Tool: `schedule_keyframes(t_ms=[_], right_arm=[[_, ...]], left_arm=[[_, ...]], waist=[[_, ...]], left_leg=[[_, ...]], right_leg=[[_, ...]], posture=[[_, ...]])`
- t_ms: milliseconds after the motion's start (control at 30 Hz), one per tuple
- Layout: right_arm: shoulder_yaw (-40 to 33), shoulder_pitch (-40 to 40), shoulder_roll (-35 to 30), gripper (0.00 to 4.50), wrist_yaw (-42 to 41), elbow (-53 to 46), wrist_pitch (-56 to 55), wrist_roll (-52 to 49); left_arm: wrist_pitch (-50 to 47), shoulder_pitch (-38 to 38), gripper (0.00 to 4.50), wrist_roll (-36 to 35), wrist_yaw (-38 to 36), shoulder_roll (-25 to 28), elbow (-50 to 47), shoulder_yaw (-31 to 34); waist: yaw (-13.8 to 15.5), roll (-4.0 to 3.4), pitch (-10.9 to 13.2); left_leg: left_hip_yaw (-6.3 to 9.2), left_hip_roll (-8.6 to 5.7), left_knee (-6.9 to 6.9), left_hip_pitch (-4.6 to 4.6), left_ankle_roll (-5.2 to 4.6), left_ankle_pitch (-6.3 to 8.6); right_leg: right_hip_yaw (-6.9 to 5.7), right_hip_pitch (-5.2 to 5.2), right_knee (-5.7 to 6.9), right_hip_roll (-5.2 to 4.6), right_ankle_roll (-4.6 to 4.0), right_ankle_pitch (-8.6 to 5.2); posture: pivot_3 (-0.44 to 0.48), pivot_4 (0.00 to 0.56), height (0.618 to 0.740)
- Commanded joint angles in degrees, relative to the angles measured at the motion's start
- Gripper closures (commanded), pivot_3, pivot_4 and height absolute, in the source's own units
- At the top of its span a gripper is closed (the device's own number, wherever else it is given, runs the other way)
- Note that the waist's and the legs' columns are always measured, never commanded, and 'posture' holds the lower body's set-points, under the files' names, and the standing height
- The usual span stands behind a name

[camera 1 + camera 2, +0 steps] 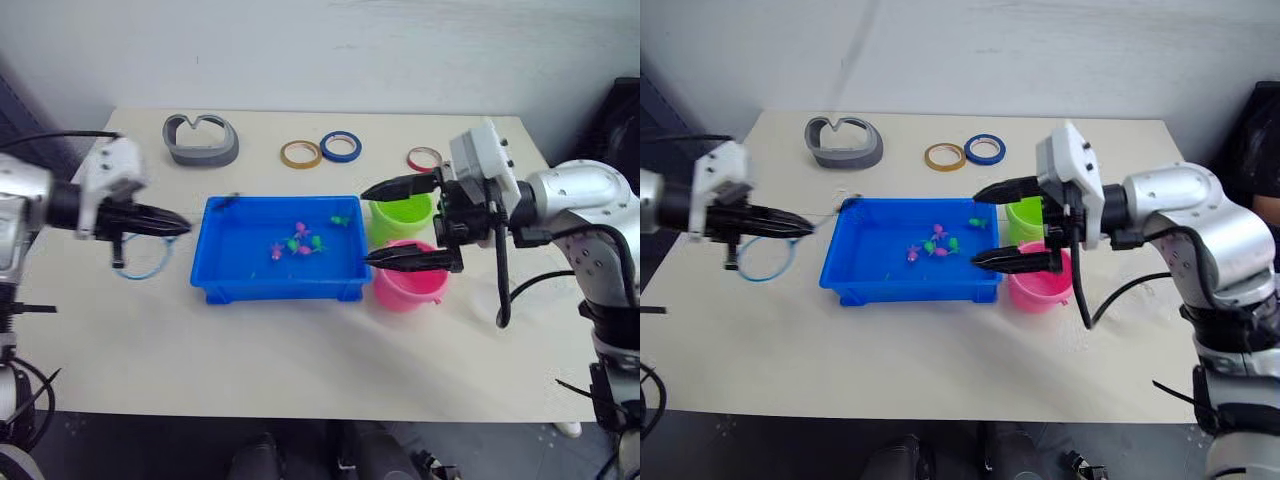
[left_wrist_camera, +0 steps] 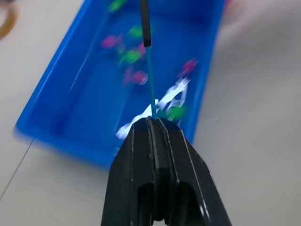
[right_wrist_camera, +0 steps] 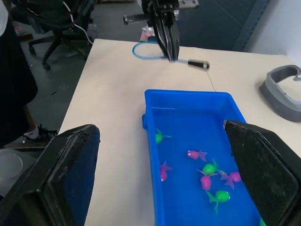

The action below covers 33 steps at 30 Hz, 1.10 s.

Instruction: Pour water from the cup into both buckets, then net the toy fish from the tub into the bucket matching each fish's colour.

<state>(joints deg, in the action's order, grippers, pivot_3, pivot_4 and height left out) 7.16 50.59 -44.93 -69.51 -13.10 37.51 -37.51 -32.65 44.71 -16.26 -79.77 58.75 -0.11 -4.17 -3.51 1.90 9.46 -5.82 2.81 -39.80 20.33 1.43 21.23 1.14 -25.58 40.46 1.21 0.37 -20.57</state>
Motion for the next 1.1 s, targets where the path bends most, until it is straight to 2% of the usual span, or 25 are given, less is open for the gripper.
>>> schedule_keyframes(t_ms=[33, 233, 300, 400, 833, 900, 1000, 1033, 1067, 1100], right_arm=[[1.9, 2.6, 1.3, 0.0, -1.2, -0.4, -0.8, 1.9], [6.0, 4.2, 4.1, 0.0, -0.8, -0.3, -0.2, 5.6], [6.5, 3.9, 4.7, 0.55, -0.6, -0.7, 0.3, 6.0], [7.3, 2.9, 5.6, 1.85, 0.7, -2.2, 2.0, 6.3], [8.4, 1.5, 7.3, 1.85, 1.3, -1.7, 0.8, 9.6], [8.6, 1.3, 7.2, 2.39, 0.8, -1.6, 0.4, 10.2], [8.5, 1.0, 7.1, 3.66, 0.2, -1.4, -0.3, 10.8], [8.5, 0.8, 7.0, 4.21, -0.1, -1.5, -0.7, 11.1], [8.5, 0.7, 6.9, 4.43, -0.3, -1.5, -1.0, 11.4], [8.5, 0.6, 6.9, 4.43, -0.5, -1.5, -1.3, 11.6]], left_arm=[[-4.1, 0.8, 4.46, -2.3, -0.8, -0.9, -8.2, -2.7], [-6.2, 4.3, 4.46, -2.2, 0.4, -5.7, -10.8, -7.1], [-6.1, 5.2, 4.5, -1.7, 0.6, -6.4, -10.4, -7.9], [-6.7, 6.8, 4.5, -2.0, 0.5, -7.5, -10.2, -8.3], [-6.1, 7.8, 4.5, -2.8, -1.2, -8.2, -10.5, -8.6], [-6.0, 7.9, 4.5, -2.8, -1.2, -8.3, -10.3, -8.7], [-5.9, 8.1, 4.5, -2.7, -1.0, -8.5, -10.0, -8.8], [-6.1, 8.2, 4.5, -2.8, -0.9, -8.6, -9.9, -8.7], [-6.5, 8.3, 4.5, -3.0, -0.8, -8.7, -9.8, -8.6], [-6.6, 8.5, 4.5, -3.0, -0.7, -8.8, -9.8, -8.5]], waist=[[-0.4, -0.01, 0.0], [-0.8, -0.03, 0.0], [-0.9, -0.03, 0.0], [-0.9, -0.03, 0.0], [-0.9, -0.03, 0.0], [-0.9, -0.03, 0.0], [-0.9, -0.03, 0.0], [-1.0, -0.03, 0.0], [-1.0, -0.03, 0.0], [-1.0, -0.03, 0.0]], left_leg=[[0.0, 0.0, 0.0, 0.0, 0.01, 0.0], [0.05, -0.01, -0.15, 0.03, 0.0, -0.01], [0.06, -0.02, -0.15, 0.04, 0.0, -0.01], [0.08, -0.01, -0.16, 0.04, 0.0, -0.01], [0.1, -0.02, -0.18, 0.05, 0.0, -0.01], [0.1, -0.02, -0.18, 0.05, 0.0, -0.01], [0.11, -0.02, -0.18, 0.05, 0.0, -0.01], [0.11, -0.02, -0.18, 0.05, 0.0, -0.01], [0.11, -0.02, -0.18, 0.05, 0.0, -0.01], [0.11, -0.02, -0.18, 0.05, 0.0, -0.01]], right_leg=[[0.0, -0.01, 0.03, 0.01, 0.0, 0.0], [-0.01, 0.0, 0.1, 0.01, 0.0, 0.0], [-0.01, 0.0, 0.1, 0.01, 0.0, 0.0], [-0.02, 0.0, 0.1, 0.01, 0.0, 0.0], [-0.03, 0.0, 0.11, 0.01, 0.0, 0.0], [-0.03, 0.0, 0.1, 0.01, 0.0, 0.0], [-0.03, 0.0, 0.11, 0.01, 0.0, 0.0], [-0.03, 0.0, 0.11, 0.01, 0.0, 0.0], [-0.03, 0.0, 0.11, 0.01, 0.0, 0.0], [-0.03, 0.0, 0.11, 0.01, 0.0, 0.0]], posture=[[0.0, 0.15, 0.74], [0.0, 0.15, 0.74], [0.0, 0.15, 0.74], [0.0, 0.15, 0.74], [0.0, 0.15, 0.74], [0.0, 0.15, 0.74], [0.0, 0.15, 0.74], [0.0, 0.15, 0.74], [0.0, 0.15, 0.74], [0.0, 0.15, 0.74]])
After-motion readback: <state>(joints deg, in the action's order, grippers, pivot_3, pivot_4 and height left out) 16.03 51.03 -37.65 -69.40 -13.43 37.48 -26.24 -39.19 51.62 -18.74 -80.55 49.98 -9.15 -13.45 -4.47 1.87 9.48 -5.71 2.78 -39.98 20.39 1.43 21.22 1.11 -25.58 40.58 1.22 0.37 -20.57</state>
